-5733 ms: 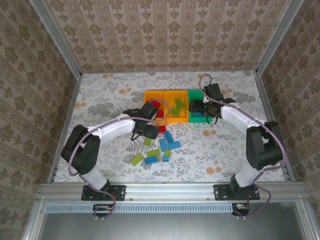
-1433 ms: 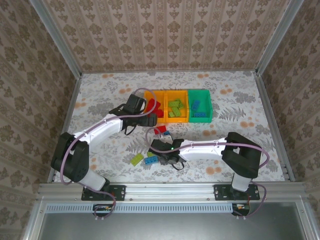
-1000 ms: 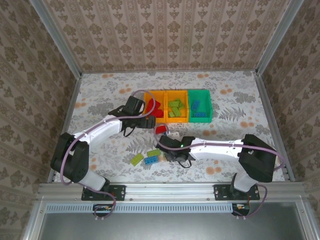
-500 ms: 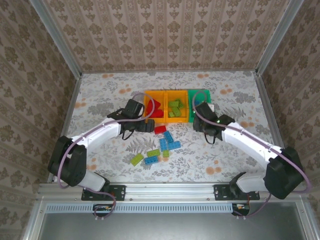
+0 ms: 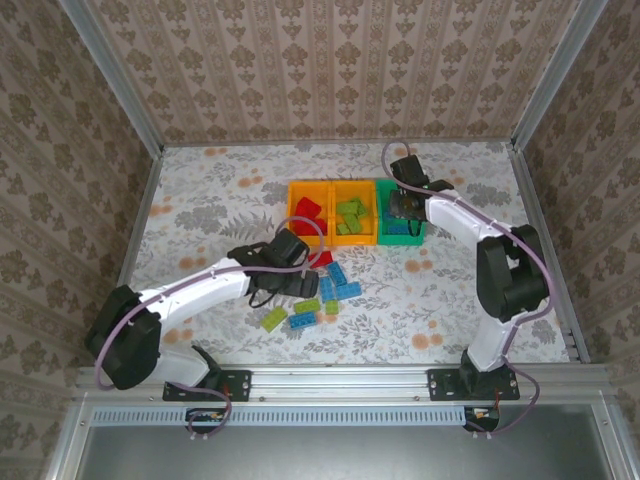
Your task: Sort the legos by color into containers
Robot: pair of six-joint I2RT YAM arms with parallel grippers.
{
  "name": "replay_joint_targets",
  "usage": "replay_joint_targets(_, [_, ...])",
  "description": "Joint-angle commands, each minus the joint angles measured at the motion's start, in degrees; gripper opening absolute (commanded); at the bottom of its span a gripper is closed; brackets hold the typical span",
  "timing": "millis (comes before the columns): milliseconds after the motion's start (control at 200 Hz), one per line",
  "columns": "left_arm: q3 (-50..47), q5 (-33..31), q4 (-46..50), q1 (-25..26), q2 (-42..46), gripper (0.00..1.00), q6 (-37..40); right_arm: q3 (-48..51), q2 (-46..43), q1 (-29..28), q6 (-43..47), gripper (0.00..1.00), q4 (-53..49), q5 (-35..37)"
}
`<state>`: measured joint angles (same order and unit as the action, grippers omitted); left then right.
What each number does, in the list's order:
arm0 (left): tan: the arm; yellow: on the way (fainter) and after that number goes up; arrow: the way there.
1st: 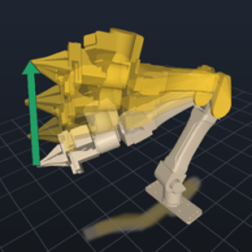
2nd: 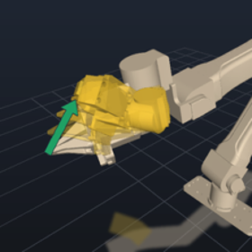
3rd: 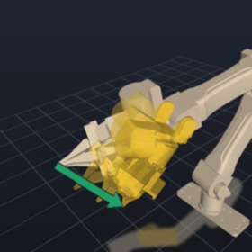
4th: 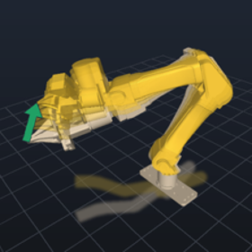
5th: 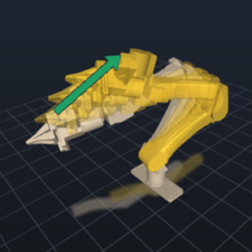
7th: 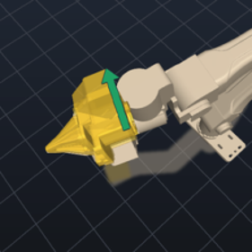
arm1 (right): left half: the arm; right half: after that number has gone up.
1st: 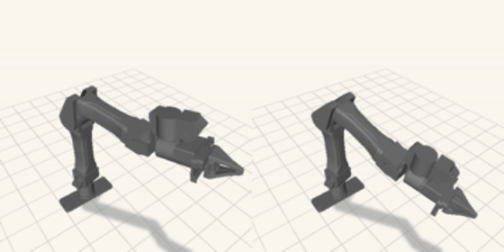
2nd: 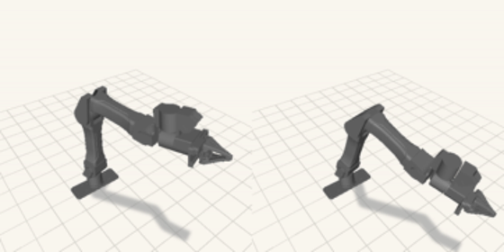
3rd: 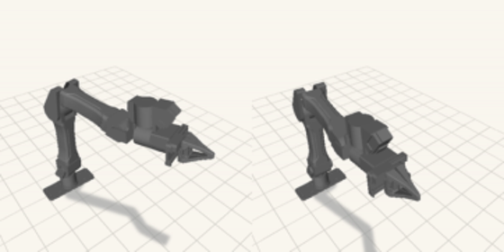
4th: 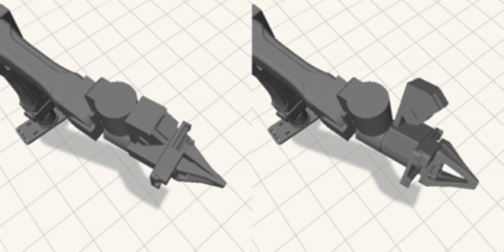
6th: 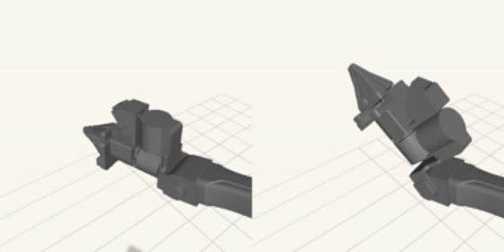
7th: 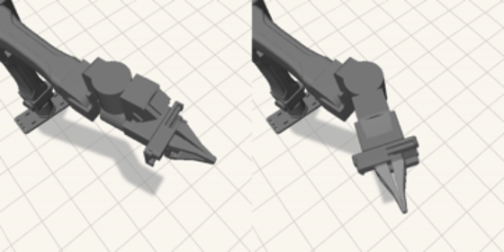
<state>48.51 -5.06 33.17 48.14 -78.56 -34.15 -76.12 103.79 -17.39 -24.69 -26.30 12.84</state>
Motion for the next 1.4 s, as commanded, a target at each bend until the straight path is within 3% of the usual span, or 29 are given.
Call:
replay_joint_targets(0, [-0.8,-1.5,5.2,2.7,0.9,0.98,-7.8,-2.7,2.2,0.3,1.2,0.38,-0.6,-0.4])
replay_joint_targets(435, [-1.1,-0.8,8.9,13.2,-2.0,0.96,-23.5,-1.5,3.8,0.4,0.1,0.53,1.3,-1.2])
replay_joint_targets(775, [-0.1,-0.2,8.5,16.2,-7.0,0.96,-29.6,0.9,1.7,0.2,0.0,0.79,4.6,-4.3])
replay_joint_targets(1105, [2.3,0.4,5.2,15.6,-13.1,0.94,-29.4,2.8,0.2,0.2,0.1,0.81,6.1,-5.5])
replay_joint_targets(1395, [1.2,-0.2,4.2,14.4,-12.9,0.89,-29.2,3.5,-0.4,0.3,0.3,0.82,6.5,-5.5])
